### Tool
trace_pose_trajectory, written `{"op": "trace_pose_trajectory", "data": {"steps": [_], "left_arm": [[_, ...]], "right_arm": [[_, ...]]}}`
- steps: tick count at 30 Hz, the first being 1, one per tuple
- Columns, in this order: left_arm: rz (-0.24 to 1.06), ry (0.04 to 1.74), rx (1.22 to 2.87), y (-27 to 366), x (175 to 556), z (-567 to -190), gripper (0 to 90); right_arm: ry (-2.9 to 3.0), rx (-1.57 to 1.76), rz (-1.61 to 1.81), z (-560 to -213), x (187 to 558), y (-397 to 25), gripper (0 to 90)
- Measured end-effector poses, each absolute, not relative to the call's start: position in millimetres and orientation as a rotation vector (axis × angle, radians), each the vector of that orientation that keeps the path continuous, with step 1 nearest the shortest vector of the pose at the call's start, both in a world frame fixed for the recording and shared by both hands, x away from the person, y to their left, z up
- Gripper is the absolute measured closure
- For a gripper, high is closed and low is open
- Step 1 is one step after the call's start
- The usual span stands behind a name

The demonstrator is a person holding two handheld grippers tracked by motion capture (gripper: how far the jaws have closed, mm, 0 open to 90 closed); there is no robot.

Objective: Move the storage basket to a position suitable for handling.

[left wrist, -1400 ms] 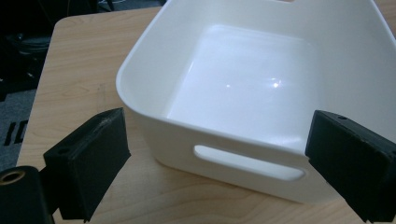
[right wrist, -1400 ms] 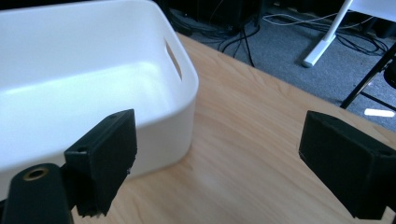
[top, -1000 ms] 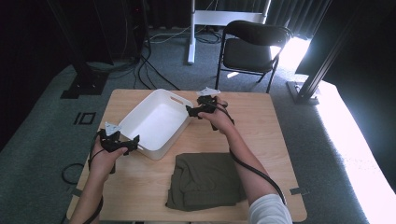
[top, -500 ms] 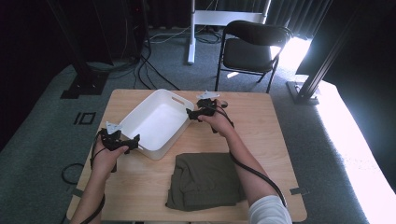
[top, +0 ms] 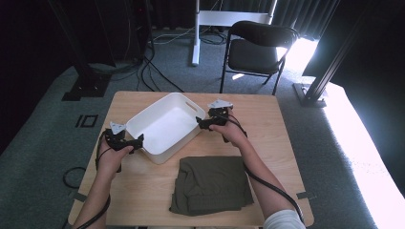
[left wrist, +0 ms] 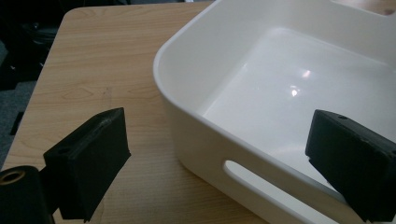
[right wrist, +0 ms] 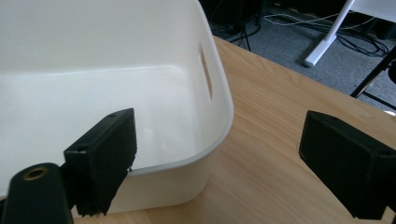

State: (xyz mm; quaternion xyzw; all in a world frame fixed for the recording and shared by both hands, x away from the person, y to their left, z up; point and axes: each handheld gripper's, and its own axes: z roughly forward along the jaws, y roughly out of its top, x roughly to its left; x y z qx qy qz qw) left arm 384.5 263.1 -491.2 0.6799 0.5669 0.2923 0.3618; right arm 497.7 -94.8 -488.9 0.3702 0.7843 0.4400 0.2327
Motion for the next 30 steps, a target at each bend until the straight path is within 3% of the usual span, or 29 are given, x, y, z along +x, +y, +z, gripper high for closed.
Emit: {"op": "trace_pose_trajectory", "data": {"steps": [30], "left_arm": [[0.735,1.472,1.798,251.5,415.0,-499.4,7.3]], "right_arm": [[2.150,1.005,1.244,-492.7,429.7,-121.2,13.4]]}}
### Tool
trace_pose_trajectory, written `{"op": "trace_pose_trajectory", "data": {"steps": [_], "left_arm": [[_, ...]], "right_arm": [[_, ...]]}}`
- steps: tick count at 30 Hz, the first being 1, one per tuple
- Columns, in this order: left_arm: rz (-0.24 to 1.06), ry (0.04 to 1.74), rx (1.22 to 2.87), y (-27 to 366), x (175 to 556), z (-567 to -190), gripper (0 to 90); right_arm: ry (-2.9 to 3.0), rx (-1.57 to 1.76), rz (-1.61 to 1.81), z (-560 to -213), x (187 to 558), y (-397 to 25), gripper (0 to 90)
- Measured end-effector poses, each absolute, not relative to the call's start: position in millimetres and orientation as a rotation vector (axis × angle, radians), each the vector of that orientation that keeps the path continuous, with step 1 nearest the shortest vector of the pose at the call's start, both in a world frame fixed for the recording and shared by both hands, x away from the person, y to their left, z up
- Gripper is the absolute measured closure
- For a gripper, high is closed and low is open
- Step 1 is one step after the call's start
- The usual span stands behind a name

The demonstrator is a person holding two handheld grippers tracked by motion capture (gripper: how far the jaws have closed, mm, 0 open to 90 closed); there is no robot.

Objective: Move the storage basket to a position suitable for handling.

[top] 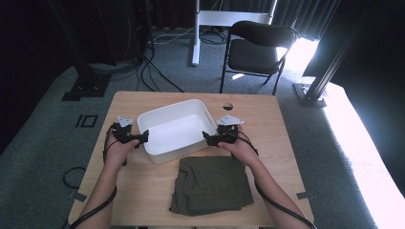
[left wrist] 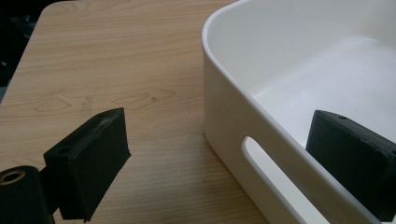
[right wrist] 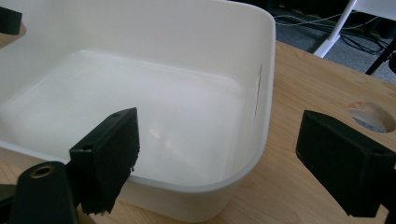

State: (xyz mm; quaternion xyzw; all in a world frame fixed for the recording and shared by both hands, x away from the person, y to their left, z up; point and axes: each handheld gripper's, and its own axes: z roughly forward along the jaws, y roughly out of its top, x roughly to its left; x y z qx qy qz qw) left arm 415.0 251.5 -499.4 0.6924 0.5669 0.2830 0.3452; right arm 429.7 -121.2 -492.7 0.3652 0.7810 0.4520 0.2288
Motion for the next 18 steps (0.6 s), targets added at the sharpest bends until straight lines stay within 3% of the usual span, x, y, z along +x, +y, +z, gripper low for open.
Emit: {"op": "trace_pose_trajectory", "data": {"steps": [7,13,17,18], "left_arm": [[0.717,1.442,1.780,245.7,411.6,-491.6,7.3],[0.721,1.411,1.752,237.2,405.8,-480.4,7.3],[0.703,1.429,1.755,233.3,402.7,-485.6,8.2],[0.694,1.431,1.762,232.7,402.4,-487.7,8.2]], "right_arm": [[2.153,0.998,1.249,-489.0,424.6,-121.4,13.5],[2.066,1.063,1.320,-468.6,441.6,-119.1,13.7],[2.017,1.117,1.321,-463.6,461.1,-114.5,17.4],[2.007,1.133,1.314,-464.5,466.2,-113.2,22.4]]}}
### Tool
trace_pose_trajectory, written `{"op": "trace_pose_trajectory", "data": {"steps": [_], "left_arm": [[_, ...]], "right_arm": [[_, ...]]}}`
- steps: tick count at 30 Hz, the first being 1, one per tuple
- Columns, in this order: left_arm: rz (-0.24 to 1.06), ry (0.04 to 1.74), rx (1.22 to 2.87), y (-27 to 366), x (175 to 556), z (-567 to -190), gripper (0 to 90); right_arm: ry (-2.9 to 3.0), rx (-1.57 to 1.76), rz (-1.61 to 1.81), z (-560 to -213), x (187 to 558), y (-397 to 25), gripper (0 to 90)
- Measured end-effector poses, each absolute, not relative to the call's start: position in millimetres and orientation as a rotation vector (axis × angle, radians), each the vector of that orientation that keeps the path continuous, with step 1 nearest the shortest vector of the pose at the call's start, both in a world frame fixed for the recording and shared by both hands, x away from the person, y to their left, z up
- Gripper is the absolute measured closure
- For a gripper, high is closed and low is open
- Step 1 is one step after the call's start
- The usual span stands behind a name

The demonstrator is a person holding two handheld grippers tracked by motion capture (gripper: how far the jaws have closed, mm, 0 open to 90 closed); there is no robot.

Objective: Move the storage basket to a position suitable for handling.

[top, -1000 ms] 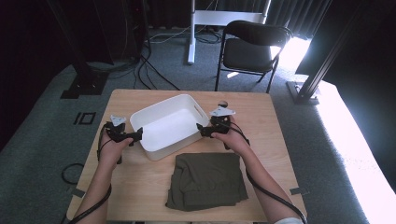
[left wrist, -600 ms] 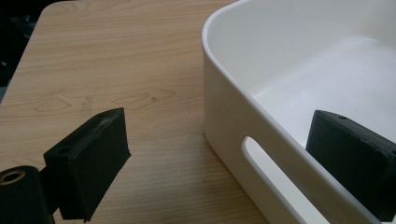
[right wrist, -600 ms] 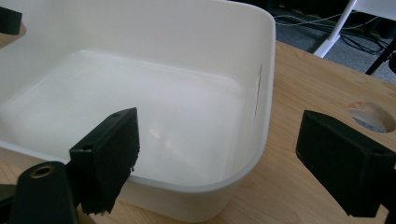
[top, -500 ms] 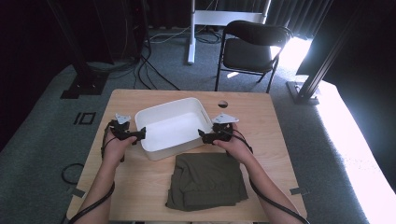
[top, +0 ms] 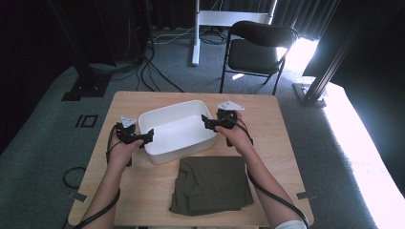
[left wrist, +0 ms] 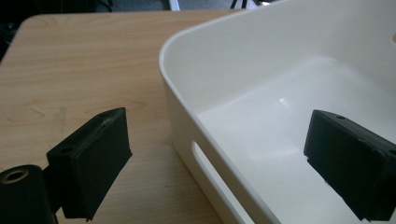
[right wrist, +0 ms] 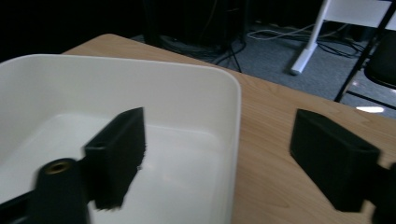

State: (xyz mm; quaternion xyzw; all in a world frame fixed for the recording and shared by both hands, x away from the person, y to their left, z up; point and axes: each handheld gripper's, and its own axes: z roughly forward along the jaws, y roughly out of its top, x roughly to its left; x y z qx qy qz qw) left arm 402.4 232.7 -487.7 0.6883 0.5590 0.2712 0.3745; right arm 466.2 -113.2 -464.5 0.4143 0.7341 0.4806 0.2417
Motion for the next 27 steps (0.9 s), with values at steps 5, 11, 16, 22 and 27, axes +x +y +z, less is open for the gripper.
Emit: {"op": "trace_pose_trajectory", "data": {"steps": [5,11,16,22,27], "left_arm": [[0.711,1.446,1.754,232.1,400.8,-494.8,20.5],[0.679,1.466,1.735,233.1,400.2,-501.6,42.9],[0.641,1.501,1.686,229.6,399.0,-501.9,56.3],[0.715,1.523,1.702,224.0,398.3,-496.1,67.7],[0.736,1.534,1.707,220.1,399.9,-496.1,69.9]], "right_arm": [[2.019,1.192,1.229,-477.2,484.8,-106.3,34.4],[2.062,1.243,1.154,-495.4,487.1,-98.4,51.5],[2.018,1.310,1.091,-499.2,481.5,-94.7,73.7],[1.978,1.379,1.055,-498.8,477.3,-93.8,85.8],[1.981,1.399,1.046,-497.7,475.2,-94.8,86.1]]}}
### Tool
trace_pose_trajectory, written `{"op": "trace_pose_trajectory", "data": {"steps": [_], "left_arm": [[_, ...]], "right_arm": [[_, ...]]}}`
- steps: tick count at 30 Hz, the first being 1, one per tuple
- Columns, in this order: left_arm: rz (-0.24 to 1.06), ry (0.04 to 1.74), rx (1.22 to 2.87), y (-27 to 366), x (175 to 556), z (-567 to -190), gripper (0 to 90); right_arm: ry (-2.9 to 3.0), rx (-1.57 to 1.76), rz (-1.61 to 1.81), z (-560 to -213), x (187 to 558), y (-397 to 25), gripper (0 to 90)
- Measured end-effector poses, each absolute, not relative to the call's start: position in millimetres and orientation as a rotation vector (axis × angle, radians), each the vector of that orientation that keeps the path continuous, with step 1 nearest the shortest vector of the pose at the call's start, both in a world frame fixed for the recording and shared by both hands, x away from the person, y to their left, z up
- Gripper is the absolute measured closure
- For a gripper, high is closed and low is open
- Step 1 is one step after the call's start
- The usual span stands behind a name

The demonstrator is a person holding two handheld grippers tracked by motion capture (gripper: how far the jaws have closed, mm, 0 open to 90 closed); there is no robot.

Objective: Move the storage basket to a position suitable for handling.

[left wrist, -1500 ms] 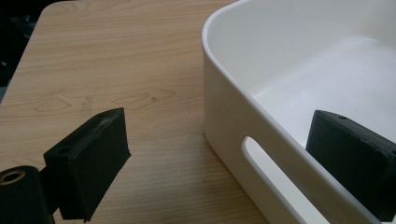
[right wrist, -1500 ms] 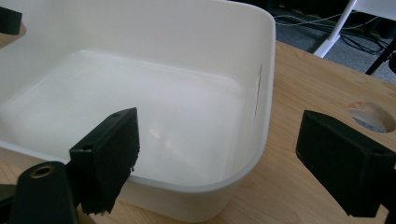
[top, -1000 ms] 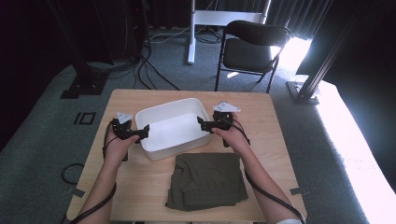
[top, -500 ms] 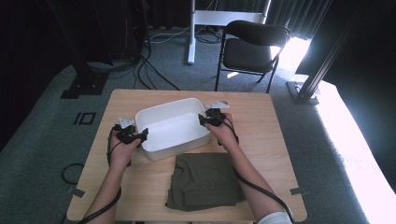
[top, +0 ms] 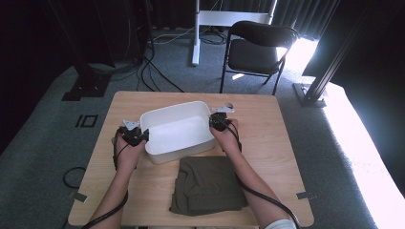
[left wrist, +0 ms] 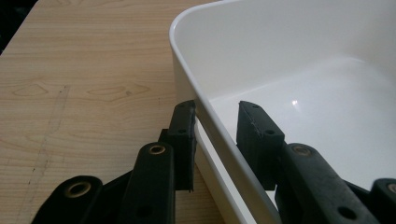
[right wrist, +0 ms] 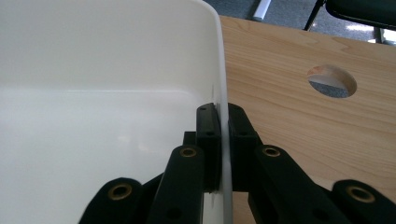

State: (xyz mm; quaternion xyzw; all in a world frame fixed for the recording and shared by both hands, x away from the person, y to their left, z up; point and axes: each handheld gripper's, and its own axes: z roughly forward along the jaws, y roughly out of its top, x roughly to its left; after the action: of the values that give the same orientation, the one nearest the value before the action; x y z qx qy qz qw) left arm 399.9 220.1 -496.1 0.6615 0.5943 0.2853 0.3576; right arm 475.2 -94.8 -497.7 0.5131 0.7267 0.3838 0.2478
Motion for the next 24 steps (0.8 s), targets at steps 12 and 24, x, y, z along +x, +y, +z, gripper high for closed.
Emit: {"op": "trace_pose_trajectory", "data": {"steps": [12,24], "left_arm": [[0.722,1.515,1.732,206.5,409.1,-495.5,70.7],[0.698,1.484,1.761,183.4,426.4,-494.8,71.6]], "right_arm": [[1.949,1.422,1.038,-498.1,473.2,-108.8,86.3],[1.906,1.480,1.028,-497.8,474.2,-136.1,86.6]]}}
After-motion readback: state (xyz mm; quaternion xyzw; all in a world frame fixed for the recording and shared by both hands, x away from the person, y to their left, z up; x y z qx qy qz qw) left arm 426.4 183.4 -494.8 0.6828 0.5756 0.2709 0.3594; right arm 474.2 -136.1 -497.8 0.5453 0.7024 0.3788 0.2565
